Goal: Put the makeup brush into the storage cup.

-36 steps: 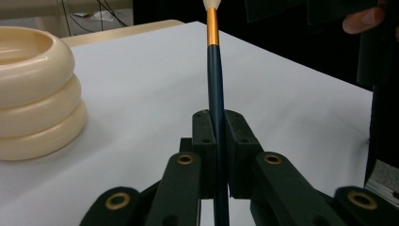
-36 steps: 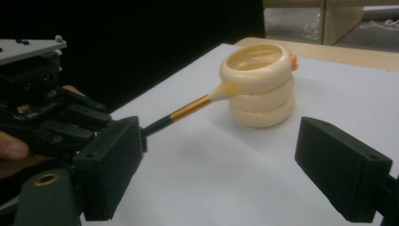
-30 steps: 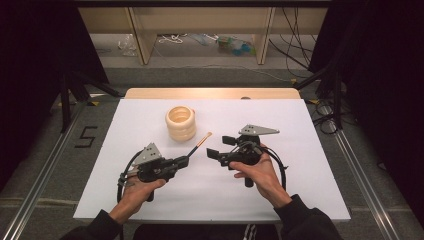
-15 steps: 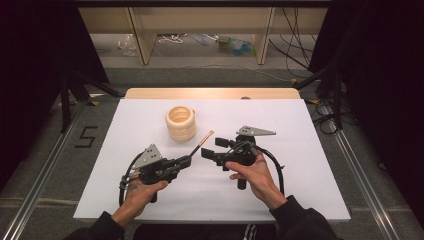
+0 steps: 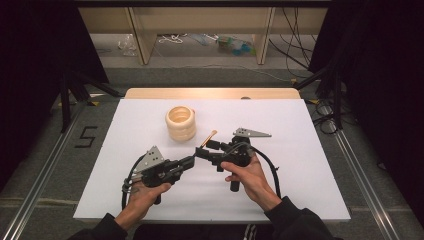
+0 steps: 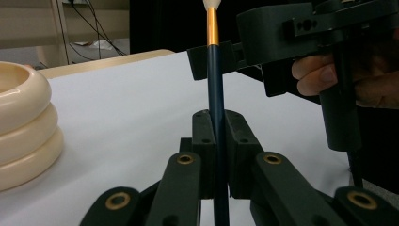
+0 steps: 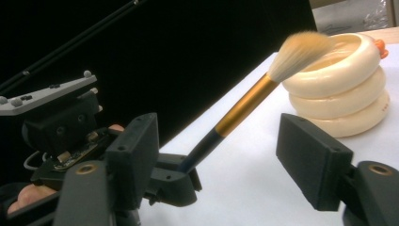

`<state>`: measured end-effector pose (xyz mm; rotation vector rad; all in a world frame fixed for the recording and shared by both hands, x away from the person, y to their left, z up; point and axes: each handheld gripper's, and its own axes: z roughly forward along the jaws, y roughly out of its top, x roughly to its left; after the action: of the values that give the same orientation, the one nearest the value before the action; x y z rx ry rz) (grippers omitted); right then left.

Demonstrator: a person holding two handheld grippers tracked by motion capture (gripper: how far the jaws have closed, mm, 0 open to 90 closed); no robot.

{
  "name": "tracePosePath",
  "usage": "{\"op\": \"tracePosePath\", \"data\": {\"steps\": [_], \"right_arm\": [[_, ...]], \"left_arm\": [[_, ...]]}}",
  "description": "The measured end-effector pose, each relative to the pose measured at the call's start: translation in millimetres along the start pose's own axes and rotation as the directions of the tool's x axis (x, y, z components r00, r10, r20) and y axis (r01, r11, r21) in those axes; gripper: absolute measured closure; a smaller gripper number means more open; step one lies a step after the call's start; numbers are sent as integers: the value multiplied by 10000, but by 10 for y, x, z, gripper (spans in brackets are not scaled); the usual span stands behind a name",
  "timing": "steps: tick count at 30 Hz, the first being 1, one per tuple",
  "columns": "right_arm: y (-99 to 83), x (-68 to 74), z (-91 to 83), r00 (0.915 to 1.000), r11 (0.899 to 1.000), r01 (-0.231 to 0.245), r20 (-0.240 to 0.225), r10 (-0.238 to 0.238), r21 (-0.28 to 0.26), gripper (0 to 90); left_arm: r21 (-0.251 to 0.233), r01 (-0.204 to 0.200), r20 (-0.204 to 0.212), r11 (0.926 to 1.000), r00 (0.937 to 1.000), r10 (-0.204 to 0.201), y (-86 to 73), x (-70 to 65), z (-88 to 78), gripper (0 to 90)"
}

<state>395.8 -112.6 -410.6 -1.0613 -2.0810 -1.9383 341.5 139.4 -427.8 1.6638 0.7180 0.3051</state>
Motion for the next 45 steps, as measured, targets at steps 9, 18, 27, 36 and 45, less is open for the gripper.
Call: {"op": "tracePosePath", "data": {"steps": [9, 18, 27, 36, 45], "right_arm": [[-10, 13, 11, 9995, 9999, -116, -285, 113, -70, 434], [-17, 13, 10, 9961, 9978, -648, -611, 637, -167, 543], [-26, 25, 20, 9941, 9968, -757, -802, 735, -248, 631], [-29, 24, 22, 9925, 9961, -851, -905, 827, -239, 692], [-41, 23, 29, 9908, 9958, -891, -1044, 864, -214, 754]], "left_arm": [[-110, 4, 138, 9999, 9999, -2, 9, -46, 3, 840], [-266, -208, 267, 9994, 9994, 215, 23, -49, -2, 840], [-356, -248, 361, 9991, 9990, 261, 30, -60, -1, 840], [-391, -171, 384, 9991, 9991, 186, 28, -76, 2, 840], [-391, -294, 517, 9988, 9982, 314, 28, -75, 6, 840]]}}
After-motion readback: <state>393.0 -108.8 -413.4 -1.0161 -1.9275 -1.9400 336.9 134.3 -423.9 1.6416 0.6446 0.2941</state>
